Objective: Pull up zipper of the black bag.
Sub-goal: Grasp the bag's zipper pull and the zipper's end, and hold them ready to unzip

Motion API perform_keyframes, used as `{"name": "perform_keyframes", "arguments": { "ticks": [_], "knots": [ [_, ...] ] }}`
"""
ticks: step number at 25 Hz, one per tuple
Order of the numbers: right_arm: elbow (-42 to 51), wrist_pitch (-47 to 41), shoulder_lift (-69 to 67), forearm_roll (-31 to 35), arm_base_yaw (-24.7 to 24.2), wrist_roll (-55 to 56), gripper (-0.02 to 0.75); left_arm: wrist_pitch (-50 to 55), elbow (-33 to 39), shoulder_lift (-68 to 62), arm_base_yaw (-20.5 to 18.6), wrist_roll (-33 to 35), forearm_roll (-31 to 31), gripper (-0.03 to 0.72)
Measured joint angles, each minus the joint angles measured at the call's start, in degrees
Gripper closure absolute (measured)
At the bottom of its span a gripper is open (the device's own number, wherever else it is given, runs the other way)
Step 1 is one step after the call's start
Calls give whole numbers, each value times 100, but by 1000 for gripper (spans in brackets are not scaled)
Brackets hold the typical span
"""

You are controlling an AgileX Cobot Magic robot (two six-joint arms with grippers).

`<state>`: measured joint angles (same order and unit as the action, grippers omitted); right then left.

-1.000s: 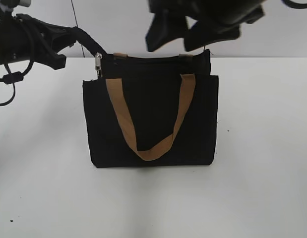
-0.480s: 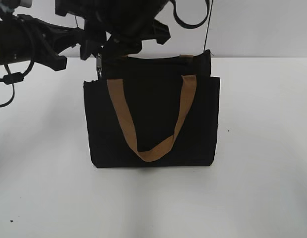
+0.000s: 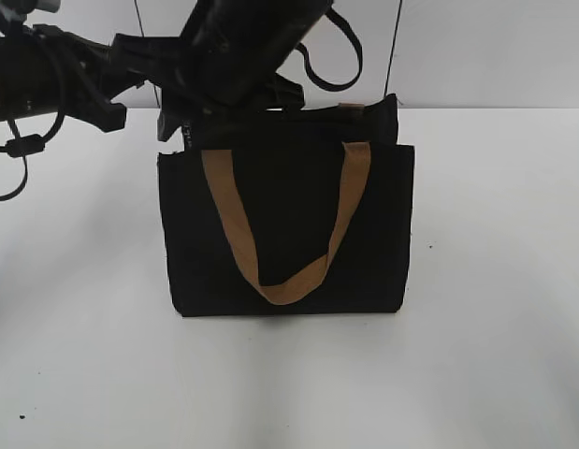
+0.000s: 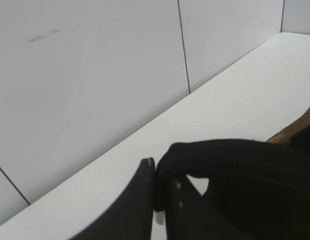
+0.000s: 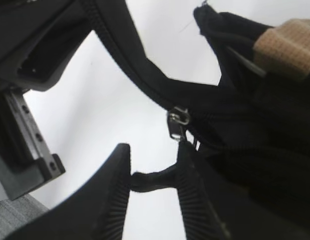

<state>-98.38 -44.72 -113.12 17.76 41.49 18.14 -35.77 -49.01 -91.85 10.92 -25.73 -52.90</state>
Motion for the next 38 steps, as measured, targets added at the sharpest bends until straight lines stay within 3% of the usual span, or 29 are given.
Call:
{"name": "perform_keyframes", "arguments": {
  "ticks": [8,33,38],
  "knots": [
    [0,-166,-28,-586,-5,598,495,-133,0,0,0,-127,0,660],
    [-16,19,-223,-220,6,778,495,-263,0,0,0,-166,-13,660],
    [-16,180,-321,-358,6,1336,503,-263,0,0,0,-171,-18,660]
  ]
}}
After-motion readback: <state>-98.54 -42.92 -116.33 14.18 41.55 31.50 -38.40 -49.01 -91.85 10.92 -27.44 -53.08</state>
